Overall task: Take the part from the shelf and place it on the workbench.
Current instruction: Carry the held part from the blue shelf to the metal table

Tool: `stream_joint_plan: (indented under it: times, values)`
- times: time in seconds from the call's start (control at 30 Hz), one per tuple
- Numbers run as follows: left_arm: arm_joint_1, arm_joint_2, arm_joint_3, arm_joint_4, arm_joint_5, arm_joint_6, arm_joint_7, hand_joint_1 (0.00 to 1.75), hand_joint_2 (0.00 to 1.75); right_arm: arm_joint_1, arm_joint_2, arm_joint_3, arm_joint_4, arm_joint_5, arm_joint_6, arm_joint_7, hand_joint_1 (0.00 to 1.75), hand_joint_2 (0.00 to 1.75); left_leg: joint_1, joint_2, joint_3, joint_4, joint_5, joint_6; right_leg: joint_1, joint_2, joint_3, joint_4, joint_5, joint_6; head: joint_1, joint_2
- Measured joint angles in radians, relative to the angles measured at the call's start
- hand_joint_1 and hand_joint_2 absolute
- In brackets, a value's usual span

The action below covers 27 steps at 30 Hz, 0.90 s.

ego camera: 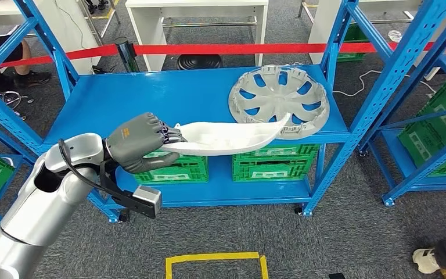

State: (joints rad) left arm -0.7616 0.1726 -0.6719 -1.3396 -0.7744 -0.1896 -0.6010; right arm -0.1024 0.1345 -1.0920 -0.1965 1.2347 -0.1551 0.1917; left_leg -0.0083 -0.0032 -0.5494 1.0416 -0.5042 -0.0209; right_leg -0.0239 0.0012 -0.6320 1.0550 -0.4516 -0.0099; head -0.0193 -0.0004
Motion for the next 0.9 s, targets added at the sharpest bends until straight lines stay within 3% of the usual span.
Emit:
stream_joint_plan:
  times: [0.07,0.13,0.2,0.27,0.3,0.33,0.37,0.43,0.5,0.6,0.67,0.73,0.8,0.83,0.87,0.9]
  values:
    - [-0.003,0.0,0.0,0.001,0.0,0.0,-0.001,1.75,1.75,0.0,0.001,-0.003,0.0,-0.003,0.002,0.0,0.0,0.0,-0.006,0.001,0.003,-0.014,0.005,0.009,-0.001,0.002,-0.004,-0.005,0.01,0.014,0.0,0.0]
    - [-0.007,-0.001,-0.001,0.004,0.0,-0.001,-0.003,1.75,1.75,0.0,0.001,-0.004,0.0,-0.008,0.004,0.0,0.0,0.0,-0.001,0.007,0.001,-0.025,0.018,0.022,-0.002,0.004,-0.009,-0.002,0.007,0.024,0.001,0.0]
    - [-0.013,-0.002,-0.002,0.008,0.0,-0.001,-0.004,1.75,1.75,0.001,0.001,-0.005,0.0,-0.011,0.005,0.001,0.0,0.0,0.004,0.019,-0.005,-0.036,0.033,0.035,-0.001,0.004,-0.039,0.063,-0.041,0.029,0.003,0.0]
    - [-0.017,-0.003,-0.004,0.013,0.0,-0.001,-0.005,1.75,1.75,0.001,0.0,-0.005,0.0,-0.011,0.005,0.001,0.0,0.0,0.002,0.032,-0.017,-0.035,0.04,0.042,0.0,0.003,-0.093,0.191,-0.112,0.033,0.005,0.0]
    - [-0.017,-0.003,-0.006,0.016,0.0,-0.001,-0.006,1.75,1.75,0.001,0.0,-0.005,0.0,-0.011,0.005,0.0,0.0,0.0,0.001,0.039,-0.023,-0.032,0.041,0.043,0.0,0.003,-0.112,0.243,-0.132,0.035,0.005,0.0]
    - [-0.017,-0.003,-0.008,0.018,0.0,-0.002,-0.007,1.75,1.75,0.003,-0.001,-0.006,0.0,-0.012,0.005,0.0,0.0,0.0,0.001,0.047,-0.029,-0.028,0.043,0.043,0.0,0.002,-0.115,0.262,-0.134,0.037,0.005,0.0]
    - [-0.017,-0.003,-0.01,0.021,0.001,-0.002,-0.007,1.75,1.75,0.004,-0.001,-0.006,0.0,-0.012,0.005,0.0,0.0,0.0,0.001,0.055,-0.035,-0.023,0.043,0.042,0.0,-0.001,-0.097,0.24,-0.119,0.038,0.005,0.0]
    - [-0.018,-0.003,-0.013,0.024,0.003,-0.002,-0.007,1.75,1.75,0.004,-0.001,-0.007,0.0,-0.013,0.005,0.0,0.0,0.0,0.001,0.072,-0.045,-0.008,0.041,0.037,0.001,-0.027,-0.02,0.112,-0.072,0.037,0.006,0.0]
    - [-0.02,-0.003,-0.014,0.025,0.004,-0.002,-0.007,1.75,1.75,0.002,-0.001,-0.007,0.0,-0.013,0.006,0.0,0.0,0.0,-0.003,0.085,-0.052,0.006,0.037,0.026,0.004,-0.05,0.028,0.021,-0.047,0.026,0.005,0.0]
    - [-0.023,-0.004,-0.015,0.026,0.007,-0.002,-0.008,1.75,1.75,0.003,-0.001,-0.008,0.0,-0.01,0.008,0.0,0.0,0.0,-0.005,0.102,-0.053,0.006,0.04,0.008,0.006,-0.034,0.024,0.009,-0.037,0.004,0.004,0.0]
    - [-0.024,-0.005,-0.016,0.026,0.008,-0.002,-0.009,1.75,1.75,0.004,-0.001,-0.008,0.0,-0.009,0.007,0.0,0.0,0.0,-0.002,0.076,-0.062,0.026,0.019,-0.006,0.002,-0.02,0.02,0.004,-0.027,-0.009,0.004,0.0]
    - [-0.024,-0.003,-0.016,0.027,0.008,-0.001,-0.008,1.75,1.75,0.003,-0.001,-0.008,0.0,-0.008,0.006,0.0,0.0,0.0,0.003,0.029,-0.097,0.118,-0.045,-0.018,-0.002,-0.009,0.013,0.002,-0.018,-0.017,0.003,0.0]
    - [-0.023,-0.002,-0.016,0.029,0.008,-0.001,-0.006,1.75,1.75,0.001,-0.001,-0.008,0.0,-0.007,0.002,0.0,0.0,0.0,0.005,0.012,-0.143,0.24,-0.106,-0.022,-0.001,0.004,0.003,0.002,-0.011,-0.02,0.003,0.0]
    - [-0.022,-0.002,-0.016,0.031,0.009,-0.001,-0.006,1.75,1.75,0.001,-0.001,-0.008,0.0,-0.006,-0.003,0.0,0.0,0.0,0.006,0.01,-0.15,0.269,-0.113,-0.021,-0.001,0.011,-0.002,0.002,-0.007,-0.019,0.003,0.0]
    - [-0.022,-0.002,-0.016,0.032,0.009,-0.001,-0.005,1.75,1.75,0.002,-0.001,-0.008,0.0,-0.006,-0.008,0.001,0.0,0.0,0.006,0.01,-0.14,0.26,-0.101,-0.018,0.0,0.017,-0.006,0.003,-0.003,-0.018,0.003,0.0]
    - [-0.022,-0.002,-0.016,0.032,0.009,-0.001,-0.004,1.75,1.75,0.003,-0.001,-0.008,0.0,-0.005,-0.012,0.002,0.0,0.0,0.005,0.008,-0.111,0.211,-0.075,-0.013,0.0,0.023,-0.008,0.003,0.0,-0.016,0.003,0.0]
